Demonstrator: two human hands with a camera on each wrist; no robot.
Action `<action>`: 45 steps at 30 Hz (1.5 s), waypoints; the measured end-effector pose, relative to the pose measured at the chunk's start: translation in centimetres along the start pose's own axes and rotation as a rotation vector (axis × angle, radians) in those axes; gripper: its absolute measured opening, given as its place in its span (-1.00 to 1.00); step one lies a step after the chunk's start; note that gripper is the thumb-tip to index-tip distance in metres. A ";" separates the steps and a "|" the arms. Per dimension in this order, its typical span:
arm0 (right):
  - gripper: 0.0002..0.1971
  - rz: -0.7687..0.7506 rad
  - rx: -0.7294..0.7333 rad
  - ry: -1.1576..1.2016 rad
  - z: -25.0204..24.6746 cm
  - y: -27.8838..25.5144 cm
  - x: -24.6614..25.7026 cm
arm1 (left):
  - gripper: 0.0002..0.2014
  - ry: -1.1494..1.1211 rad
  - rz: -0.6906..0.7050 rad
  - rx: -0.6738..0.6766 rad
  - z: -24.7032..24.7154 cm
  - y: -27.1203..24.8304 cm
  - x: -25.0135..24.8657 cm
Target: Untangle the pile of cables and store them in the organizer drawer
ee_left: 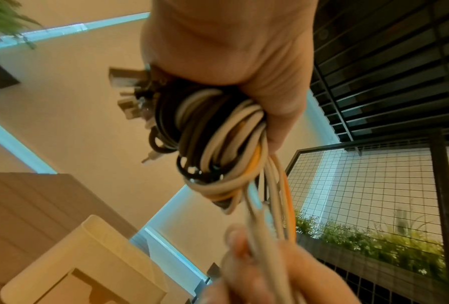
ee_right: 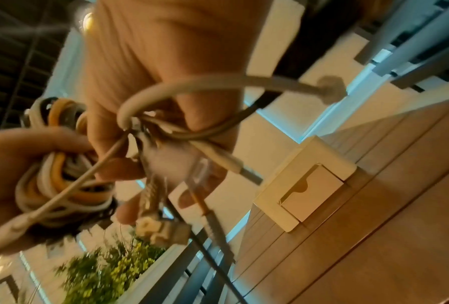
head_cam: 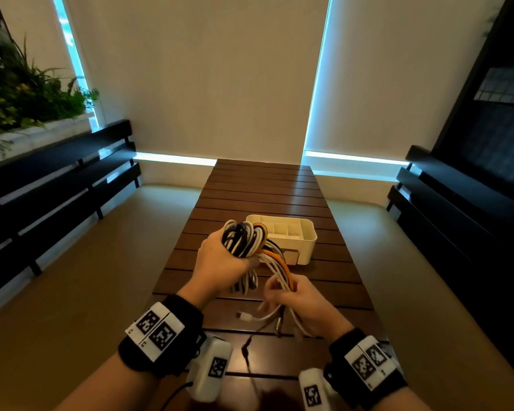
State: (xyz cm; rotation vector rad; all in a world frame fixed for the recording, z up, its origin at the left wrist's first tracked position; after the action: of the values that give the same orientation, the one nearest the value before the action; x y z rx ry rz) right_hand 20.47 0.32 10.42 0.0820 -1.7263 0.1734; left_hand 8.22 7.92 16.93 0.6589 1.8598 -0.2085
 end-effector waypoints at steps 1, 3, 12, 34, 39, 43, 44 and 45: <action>-0.91 -0.031 -0.010 0.028 -0.3 -0.4 0.1 | -0.65 -0.025 -0.017 -0.007 -0.1 0.0 0.5; -0.84 -0.104 -0.033 0.116 -0.9 -1.0 0.6 | -0.59 -0.093 -0.052 -0.030 -0.2 0.2 1.6; -0.84 -0.322 -0.250 0.216 -1.4 -0.7 4.1 | -0.81 -0.365 -0.175 0.056 2.2 -0.7 3.9; -0.11 -0.155 -0.441 -0.288 1.4 0.3 3.5 | -0.67 -0.684 -0.056 0.219 5.3 -1.9 2.9; -0.02 -0.066 -0.274 0.099 2.7 0.7 1.7 | -0.64 -0.707 -0.035 0.238 5.1 -1.7 3.1; -0.29 -0.079 -0.178 0.310 3.0 0.0 2.2 | -0.26 -0.686 0.038 0.302 4.7 -1.8 2.9; -0.27 -0.088 -0.161 0.318 3.1 0.0 2.4 | -0.16 -0.656 0.058 0.318 4.7 -1.7 2.7; -0.13 -0.066 -0.141 0.299 3.1 -0.1 2.1 | -0.13 -0.638 0.074 0.327 4.6 -1.7 2.5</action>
State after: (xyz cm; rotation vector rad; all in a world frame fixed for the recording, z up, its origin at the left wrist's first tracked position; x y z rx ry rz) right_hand 17.14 -0.14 12.04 0.0083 -1.4306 0.0133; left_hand 10.44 5.33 12.64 0.7718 1.1941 -0.6083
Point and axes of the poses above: each hand's wrist, its own y-axis towards the middle knuckle, its own z-axis out of the palm, x = y × z, the point moved 8 cm from there along y, towards the middle knuckle, and after that the axes turned 10 degrees about x, right-handed, at the moved point
